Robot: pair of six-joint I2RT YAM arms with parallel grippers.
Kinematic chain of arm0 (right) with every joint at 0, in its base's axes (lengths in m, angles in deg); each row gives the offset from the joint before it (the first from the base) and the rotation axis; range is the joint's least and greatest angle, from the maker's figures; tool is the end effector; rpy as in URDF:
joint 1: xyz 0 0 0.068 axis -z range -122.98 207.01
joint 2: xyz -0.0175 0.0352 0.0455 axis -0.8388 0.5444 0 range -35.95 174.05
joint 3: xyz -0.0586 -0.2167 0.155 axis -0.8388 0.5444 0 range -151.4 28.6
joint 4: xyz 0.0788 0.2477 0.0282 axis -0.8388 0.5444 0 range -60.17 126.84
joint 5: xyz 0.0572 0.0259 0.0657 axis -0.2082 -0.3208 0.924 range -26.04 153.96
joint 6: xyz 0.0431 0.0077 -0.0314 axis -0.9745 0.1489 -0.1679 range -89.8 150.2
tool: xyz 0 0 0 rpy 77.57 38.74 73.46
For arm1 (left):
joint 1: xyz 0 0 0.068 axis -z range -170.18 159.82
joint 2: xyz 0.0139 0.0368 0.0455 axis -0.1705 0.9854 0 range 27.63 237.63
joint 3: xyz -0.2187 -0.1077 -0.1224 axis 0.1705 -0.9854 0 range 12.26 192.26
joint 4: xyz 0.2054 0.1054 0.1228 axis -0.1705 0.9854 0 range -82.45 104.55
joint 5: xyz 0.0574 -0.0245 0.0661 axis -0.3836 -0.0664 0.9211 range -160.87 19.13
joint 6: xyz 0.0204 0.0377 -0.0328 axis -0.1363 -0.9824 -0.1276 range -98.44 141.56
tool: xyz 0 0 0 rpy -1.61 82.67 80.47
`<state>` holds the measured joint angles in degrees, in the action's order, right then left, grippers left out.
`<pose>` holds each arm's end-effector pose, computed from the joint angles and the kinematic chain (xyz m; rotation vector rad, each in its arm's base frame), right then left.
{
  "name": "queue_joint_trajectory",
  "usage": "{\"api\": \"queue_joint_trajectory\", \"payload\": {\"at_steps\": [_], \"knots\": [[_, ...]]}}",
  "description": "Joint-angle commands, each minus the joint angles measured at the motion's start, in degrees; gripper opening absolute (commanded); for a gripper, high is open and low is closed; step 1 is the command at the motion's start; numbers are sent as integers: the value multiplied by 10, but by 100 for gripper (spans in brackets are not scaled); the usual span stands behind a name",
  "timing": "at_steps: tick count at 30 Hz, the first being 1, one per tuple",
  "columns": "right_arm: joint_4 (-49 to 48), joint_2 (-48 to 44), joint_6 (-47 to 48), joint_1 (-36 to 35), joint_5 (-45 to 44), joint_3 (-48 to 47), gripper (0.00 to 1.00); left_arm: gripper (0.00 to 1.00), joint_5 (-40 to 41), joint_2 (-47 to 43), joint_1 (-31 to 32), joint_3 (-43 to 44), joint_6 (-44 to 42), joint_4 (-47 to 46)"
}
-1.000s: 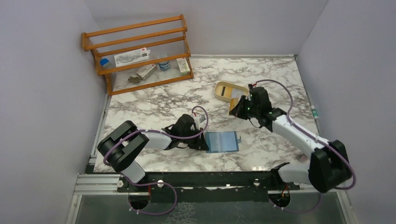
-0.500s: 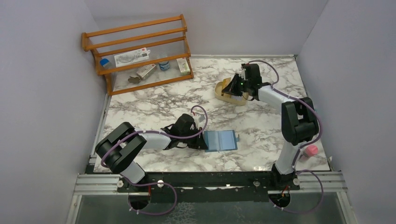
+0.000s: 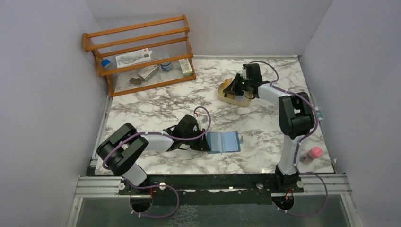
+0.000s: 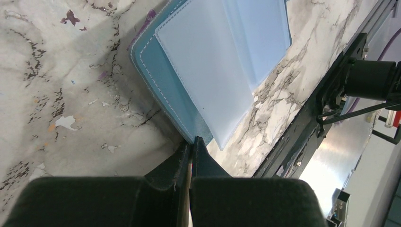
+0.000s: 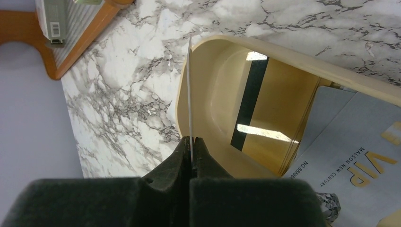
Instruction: Take the credit cards out of the card holder
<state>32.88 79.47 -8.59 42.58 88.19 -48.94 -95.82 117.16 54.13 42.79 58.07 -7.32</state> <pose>0.4264 0.1247 0.1792 0.2749 2.3834 0.9465 0.1839 -0.2006 0.1243 0.4146 2.5458 -1.1371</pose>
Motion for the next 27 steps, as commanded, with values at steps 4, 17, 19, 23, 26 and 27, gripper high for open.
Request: {"api": "queue_joint_trajectory", "payload": {"at_steps": [4, 17, 19, 23, 26, 27], "knots": [[-6, -8, 5, 3, 2, 27, 1, 0, 78, 33, -5, -5, -42, 76], [13, -4, 25, 3, 7, 23, 36, 0, 84, 16, -5, -18, -36, 79], [28, -6, 34, 3, 3, 7, 47, 0, 85, 12, -5, -19, -36, 80], [109, 2, 71, 3, -16, -51, 49, 0, 86, 11, -5, -19, -36, 80], [177, 16, 104, 3, -25, -104, 50, 0, 85, 14, -5, -16, -36, 80], [198, 20, 113, 3, -29, -119, 50, 0, 85, 15, -5, -15, -36, 80]]}}
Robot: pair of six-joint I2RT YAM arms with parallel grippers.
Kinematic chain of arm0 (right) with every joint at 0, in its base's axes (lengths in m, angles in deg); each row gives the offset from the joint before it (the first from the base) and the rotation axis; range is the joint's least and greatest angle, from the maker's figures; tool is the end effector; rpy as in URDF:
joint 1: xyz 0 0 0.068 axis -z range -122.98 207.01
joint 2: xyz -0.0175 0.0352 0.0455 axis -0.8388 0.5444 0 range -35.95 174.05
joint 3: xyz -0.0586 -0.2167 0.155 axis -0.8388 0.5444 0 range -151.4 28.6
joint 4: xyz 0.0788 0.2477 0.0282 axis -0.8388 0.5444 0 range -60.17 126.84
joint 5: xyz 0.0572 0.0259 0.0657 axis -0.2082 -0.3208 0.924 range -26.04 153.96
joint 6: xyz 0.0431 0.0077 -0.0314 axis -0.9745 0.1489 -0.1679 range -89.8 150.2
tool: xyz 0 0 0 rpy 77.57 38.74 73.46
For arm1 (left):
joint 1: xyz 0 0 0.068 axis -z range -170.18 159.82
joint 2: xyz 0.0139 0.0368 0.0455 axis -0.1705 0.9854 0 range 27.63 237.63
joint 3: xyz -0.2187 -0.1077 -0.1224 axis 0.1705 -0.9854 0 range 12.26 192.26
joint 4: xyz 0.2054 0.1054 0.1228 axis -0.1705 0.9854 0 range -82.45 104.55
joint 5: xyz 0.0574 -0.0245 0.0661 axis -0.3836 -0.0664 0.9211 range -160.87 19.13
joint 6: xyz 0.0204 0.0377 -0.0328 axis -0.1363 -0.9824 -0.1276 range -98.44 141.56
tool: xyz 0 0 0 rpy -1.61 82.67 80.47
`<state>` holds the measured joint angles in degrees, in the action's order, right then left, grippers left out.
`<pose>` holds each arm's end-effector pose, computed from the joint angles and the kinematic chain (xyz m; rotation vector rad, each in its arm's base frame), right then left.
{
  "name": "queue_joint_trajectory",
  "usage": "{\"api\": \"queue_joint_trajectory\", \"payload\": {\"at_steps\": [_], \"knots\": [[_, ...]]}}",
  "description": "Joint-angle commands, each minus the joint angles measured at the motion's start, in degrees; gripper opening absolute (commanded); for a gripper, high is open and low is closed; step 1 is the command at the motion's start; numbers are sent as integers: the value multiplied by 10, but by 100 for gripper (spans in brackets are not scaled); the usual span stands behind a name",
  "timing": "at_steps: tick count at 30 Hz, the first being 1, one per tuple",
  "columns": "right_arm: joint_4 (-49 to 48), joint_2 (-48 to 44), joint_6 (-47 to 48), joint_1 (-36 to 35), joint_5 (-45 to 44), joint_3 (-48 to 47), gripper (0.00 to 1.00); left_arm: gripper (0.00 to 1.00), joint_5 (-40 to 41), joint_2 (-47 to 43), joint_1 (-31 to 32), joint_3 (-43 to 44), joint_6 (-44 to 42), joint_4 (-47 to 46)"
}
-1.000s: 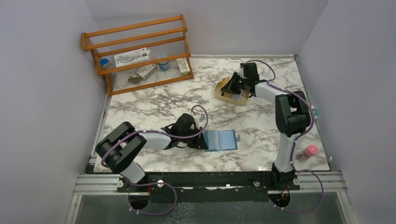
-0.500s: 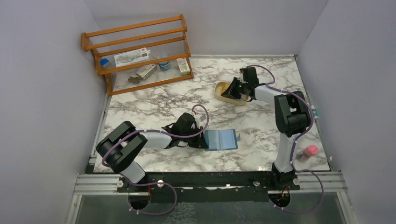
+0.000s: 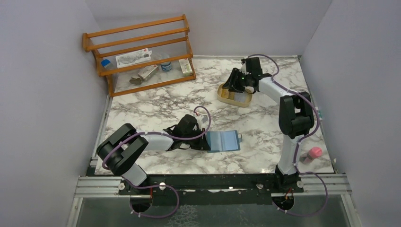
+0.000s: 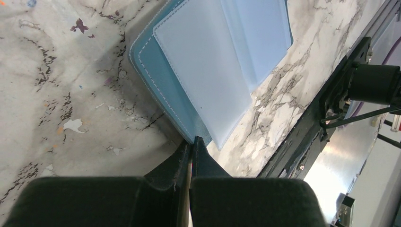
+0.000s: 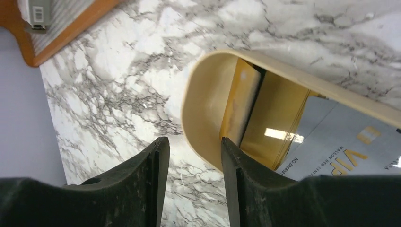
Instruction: Take the credit cards out of the card holder
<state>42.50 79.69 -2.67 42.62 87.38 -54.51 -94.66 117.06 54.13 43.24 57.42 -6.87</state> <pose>0.4307 0.1251 0.1947 0.1861 2.4456 0.8679 0.1855 -0.2012 0.1259 0.4167 2.5357 -1.1116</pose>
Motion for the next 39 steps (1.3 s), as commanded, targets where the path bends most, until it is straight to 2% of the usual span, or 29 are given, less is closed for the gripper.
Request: {"api": "queue_joint_trajectory", "payload": {"at_steps": [1, 9, 11, 14, 17, 18, 19, 21, 22, 26, 28, 33, 39], "knots": [[121, 20, 64, 2, -24, -76, 50, 0, 73, 17, -5, -18, -30, 75], [225, -13, 108, 2, -101, -108, 50, 0, 91, 21, -6, 6, -40, 100], [208, -54, 115, 2, -95, -74, 50, 0, 99, 24, -9, 20, -46, 112], [156, -135, 128, 2, -64, 4, 50, 2, 156, 31, -12, 51, -55, 153], [146, -197, 132, 2, -45, 60, 51, 33, 184, 33, -22, 66, -67, 168], [137, -218, 132, 2, -33, 82, 71, 42, 184, 32, -28, 70, -69, 171], [125, -240, 131, 1, -17, 106, 96, 56, 186, 29, -31, 76, -72, 178], [95, -288, 127, 1, 11, 156, 100, 81, 189, 18, -38, 95, -81, 201], [82, -314, 124, 0, 23, 180, 100, 85, 194, 9, -42, 106, -85, 216], [51, -405, 102, 1, 41, 245, 100, 90, 220, -42, -59, 151, -98, 286], [49, -439, 90, 0, 39, 263, 100, 98, 226, -72, -71, 171, -106, 315], [59, -507, 55, 0, 34, 302, 100, 99, 271, -164, -115, 200, -127, 384], [27, -586, 35, 1, 10, 362, 100, 99, 304, -322, -156, 194, -178, 404]]}}
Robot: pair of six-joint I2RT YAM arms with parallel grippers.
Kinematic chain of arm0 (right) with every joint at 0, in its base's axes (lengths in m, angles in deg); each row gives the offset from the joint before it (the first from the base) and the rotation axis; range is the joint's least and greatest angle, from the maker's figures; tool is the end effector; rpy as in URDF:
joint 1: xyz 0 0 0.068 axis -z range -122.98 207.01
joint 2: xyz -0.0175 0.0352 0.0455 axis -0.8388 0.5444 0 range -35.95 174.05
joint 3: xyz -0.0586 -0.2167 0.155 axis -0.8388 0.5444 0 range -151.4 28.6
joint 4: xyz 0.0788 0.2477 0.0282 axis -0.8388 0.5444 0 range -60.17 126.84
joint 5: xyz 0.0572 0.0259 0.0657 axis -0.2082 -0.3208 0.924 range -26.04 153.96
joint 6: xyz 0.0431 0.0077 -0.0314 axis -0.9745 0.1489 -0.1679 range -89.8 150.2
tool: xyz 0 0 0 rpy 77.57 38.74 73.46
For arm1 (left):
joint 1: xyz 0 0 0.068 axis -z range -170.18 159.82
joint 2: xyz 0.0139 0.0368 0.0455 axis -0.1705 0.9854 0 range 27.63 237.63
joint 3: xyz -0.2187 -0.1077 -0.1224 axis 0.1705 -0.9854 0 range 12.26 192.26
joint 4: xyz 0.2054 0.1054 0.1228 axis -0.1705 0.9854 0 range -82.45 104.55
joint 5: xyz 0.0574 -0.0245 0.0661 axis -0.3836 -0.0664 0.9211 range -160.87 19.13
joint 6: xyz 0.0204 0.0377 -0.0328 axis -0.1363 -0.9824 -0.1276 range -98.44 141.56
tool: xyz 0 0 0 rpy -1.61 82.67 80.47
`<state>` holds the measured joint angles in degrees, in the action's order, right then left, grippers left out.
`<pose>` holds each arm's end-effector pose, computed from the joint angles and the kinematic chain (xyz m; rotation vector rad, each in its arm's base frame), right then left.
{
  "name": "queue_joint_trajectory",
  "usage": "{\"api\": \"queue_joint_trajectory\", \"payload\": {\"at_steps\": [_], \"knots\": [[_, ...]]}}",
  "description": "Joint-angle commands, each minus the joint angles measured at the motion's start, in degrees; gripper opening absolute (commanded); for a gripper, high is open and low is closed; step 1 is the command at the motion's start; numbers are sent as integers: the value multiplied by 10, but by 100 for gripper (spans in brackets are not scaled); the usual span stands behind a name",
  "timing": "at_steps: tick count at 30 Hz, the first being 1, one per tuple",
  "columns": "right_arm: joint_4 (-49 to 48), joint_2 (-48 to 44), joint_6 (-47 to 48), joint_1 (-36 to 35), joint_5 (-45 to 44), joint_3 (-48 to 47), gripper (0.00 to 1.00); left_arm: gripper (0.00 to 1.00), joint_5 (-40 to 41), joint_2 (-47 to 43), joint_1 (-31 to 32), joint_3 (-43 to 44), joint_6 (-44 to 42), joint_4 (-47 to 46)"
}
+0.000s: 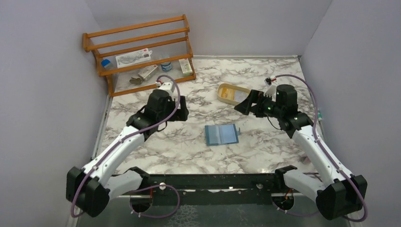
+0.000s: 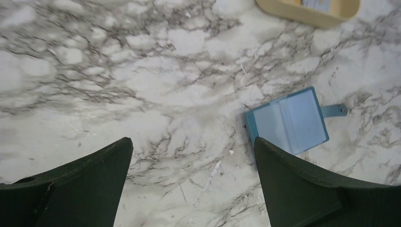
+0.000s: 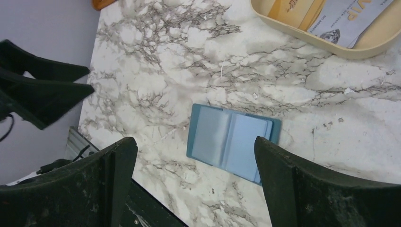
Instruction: Take the credit cards out of the card holder
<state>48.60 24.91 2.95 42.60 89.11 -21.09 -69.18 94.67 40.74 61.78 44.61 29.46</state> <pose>0.2244 0.0732 0.3026 -0.0353 2.1656 0.8895 0.2179 -0.1293 0.2703 0.1421 2.2973 -0.4631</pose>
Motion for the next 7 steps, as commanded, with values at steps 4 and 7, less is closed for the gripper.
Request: {"api": "queue_joint_trajectory", "payload": {"at_steps": [4, 7], "knots": [[-37, -52, 11, 1, 18, 32, 100, 99, 59, -157, -31, 3, -58, 51], [-21, -46, 23, 1, 0, 23, 100, 99, 60, -181, -31, -3, -52, 53]]}}
